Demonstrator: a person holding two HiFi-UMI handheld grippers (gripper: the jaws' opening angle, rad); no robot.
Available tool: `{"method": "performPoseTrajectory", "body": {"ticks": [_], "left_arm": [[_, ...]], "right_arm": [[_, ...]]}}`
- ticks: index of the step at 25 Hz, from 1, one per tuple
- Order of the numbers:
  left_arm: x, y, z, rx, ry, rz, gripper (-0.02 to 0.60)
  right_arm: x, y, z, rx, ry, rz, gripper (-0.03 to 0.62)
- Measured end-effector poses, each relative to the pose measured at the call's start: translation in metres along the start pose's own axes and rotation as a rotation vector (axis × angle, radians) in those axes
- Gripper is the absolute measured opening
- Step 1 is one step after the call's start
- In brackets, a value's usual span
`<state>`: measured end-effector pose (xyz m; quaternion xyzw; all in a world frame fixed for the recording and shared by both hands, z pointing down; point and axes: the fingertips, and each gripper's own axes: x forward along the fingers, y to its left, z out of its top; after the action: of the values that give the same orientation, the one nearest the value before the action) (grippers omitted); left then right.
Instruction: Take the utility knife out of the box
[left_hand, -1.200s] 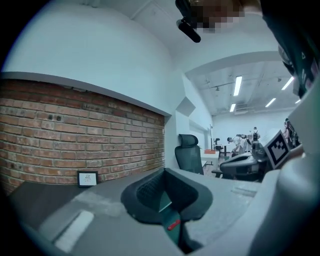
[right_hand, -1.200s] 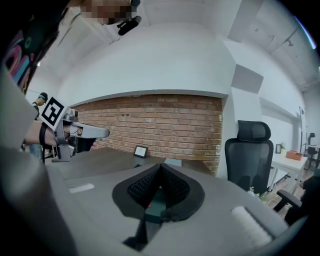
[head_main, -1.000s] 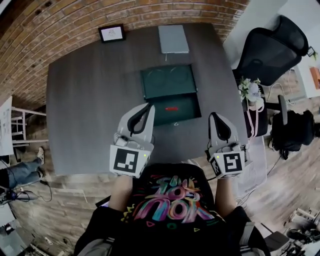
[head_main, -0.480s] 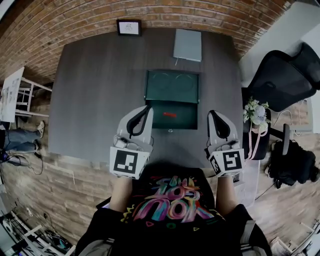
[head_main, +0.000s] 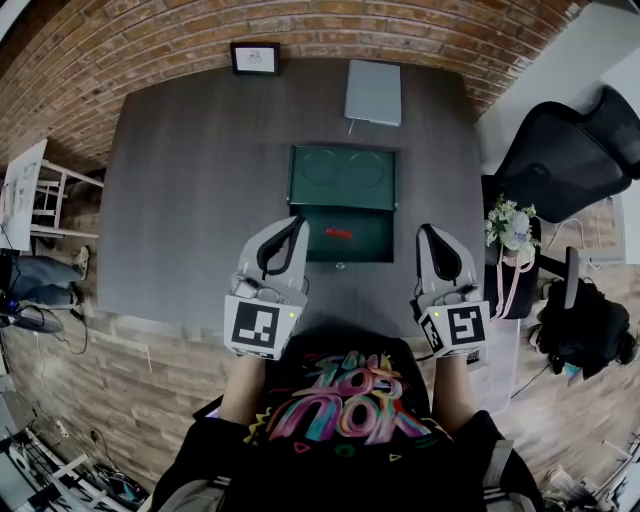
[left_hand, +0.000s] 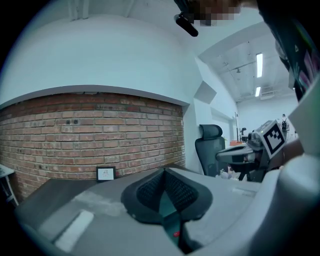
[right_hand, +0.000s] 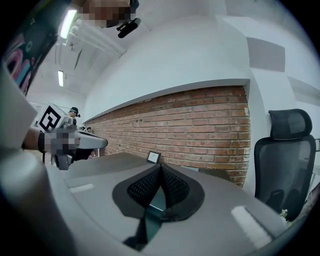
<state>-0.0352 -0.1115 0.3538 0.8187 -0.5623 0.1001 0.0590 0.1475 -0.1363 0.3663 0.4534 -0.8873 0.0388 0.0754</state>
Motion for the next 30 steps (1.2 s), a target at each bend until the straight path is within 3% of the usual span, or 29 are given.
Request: {"method": "performPoseTrajectory", "body": {"ticks": [25, 30], "left_arm": [[0.021, 0.004, -0.020, -0.026, 0.032, -0.094, 0.000], [0.029, -0.002, -0.030, 0.022, 0.063, -0.156, 0.016]], "right_arm": [[0.018, 0.015, -0.015, 0.003, 0.053, -0.021, -0.002], [0.018, 0.016, -0.018, 0.006, 0.062, -0.027, -0.002]]}}
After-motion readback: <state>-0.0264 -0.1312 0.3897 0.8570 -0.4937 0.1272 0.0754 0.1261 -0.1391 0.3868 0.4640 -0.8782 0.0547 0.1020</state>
